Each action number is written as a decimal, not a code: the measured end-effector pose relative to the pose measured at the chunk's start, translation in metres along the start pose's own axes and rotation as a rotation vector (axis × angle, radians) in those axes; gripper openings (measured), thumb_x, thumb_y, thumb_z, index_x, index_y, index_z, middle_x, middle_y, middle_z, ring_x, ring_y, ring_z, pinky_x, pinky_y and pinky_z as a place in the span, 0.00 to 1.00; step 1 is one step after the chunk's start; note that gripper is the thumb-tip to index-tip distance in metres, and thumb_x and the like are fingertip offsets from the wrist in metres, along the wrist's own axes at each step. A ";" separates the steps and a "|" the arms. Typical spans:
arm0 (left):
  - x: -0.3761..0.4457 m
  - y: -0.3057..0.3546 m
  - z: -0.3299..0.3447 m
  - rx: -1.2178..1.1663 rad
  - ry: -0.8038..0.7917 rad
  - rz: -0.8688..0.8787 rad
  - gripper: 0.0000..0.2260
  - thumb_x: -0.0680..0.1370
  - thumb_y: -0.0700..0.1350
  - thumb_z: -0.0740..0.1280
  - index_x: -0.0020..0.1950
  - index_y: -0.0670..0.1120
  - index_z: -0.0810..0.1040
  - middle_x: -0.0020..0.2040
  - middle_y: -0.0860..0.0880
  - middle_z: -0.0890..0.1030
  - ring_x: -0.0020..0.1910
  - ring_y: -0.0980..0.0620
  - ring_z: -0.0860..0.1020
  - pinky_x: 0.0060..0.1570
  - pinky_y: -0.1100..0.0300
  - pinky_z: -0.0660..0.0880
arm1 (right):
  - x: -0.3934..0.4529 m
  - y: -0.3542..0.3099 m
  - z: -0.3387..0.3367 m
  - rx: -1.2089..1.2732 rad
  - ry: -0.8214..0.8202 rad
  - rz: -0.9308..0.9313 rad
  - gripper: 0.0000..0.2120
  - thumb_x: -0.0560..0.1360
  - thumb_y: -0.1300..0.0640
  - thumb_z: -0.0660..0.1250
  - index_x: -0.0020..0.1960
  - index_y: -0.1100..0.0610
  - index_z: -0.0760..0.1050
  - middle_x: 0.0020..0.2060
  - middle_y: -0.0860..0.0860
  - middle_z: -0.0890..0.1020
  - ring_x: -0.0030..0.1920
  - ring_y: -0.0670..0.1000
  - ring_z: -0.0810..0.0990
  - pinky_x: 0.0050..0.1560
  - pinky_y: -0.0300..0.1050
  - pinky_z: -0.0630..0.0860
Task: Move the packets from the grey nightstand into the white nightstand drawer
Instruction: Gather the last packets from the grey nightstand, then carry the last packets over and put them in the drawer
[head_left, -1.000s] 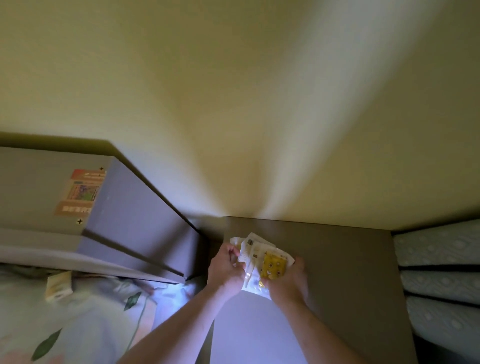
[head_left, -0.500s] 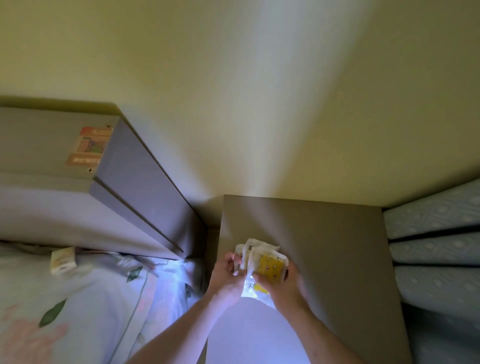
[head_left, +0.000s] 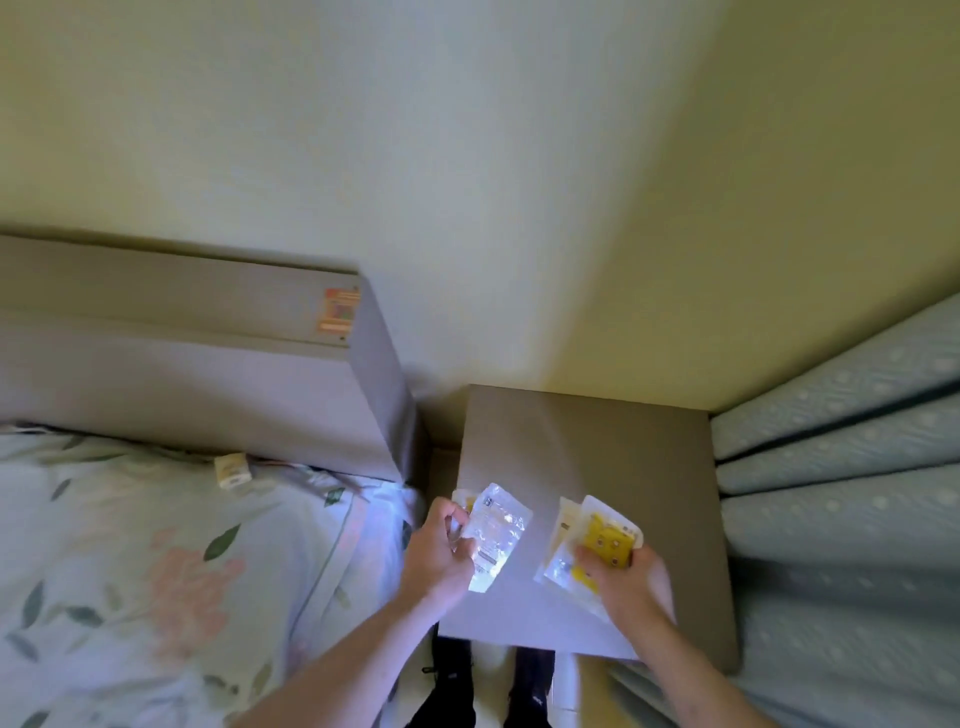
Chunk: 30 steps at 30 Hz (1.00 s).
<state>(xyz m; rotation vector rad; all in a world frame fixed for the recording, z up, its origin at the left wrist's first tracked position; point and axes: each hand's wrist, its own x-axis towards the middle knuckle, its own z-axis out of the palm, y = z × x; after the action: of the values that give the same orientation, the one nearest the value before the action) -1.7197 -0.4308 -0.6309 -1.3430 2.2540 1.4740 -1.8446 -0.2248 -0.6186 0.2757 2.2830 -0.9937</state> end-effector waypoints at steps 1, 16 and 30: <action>-0.017 0.005 -0.012 0.018 -0.003 0.018 0.09 0.79 0.39 0.66 0.51 0.53 0.70 0.39 0.55 0.74 0.35 0.58 0.74 0.33 0.68 0.70 | -0.015 -0.002 -0.012 -0.021 0.011 -0.007 0.11 0.68 0.49 0.80 0.41 0.55 0.83 0.33 0.48 0.86 0.38 0.50 0.85 0.42 0.47 0.80; -0.244 0.029 -0.066 -0.085 0.246 0.130 0.16 0.74 0.37 0.70 0.53 0.56 0.73 0.46 0.60 0.82 0.48 0.54 0.82 0.50 0.58 0.76 | -0.180 0.025 -0.113 -0.012 -0.192 -0.222 0.10 0.69 0.52 0.79 0.47 0.54 0.83 0.38 0.48 0.87 0.42 0.51 0.87 0.46 0.48 0.83; -0.477 -0.051 -0.019 -0.118 0.528 -0.032 0.14 0.75 0.39 0.70 0.52 0.58 0.79 0.48 0.61 0.81 0.49 0.54 0.81 0.49 0.56 0.77 | -0.313 0.094 -0.148 -0.294 -0.483 -0.617 0.09 0.72 0.55 0.73 0.52 0.52 0.79 0.43 0.48 0.85 0.42 0.47 0.84 0.40 0.34 0.78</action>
<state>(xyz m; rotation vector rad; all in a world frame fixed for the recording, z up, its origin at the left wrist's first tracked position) -1.3920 -0.1654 -0.4005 -1.9915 2.4431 1.3824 -1.6293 -0.0361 -0.4021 -0.7537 2.0384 -0.8614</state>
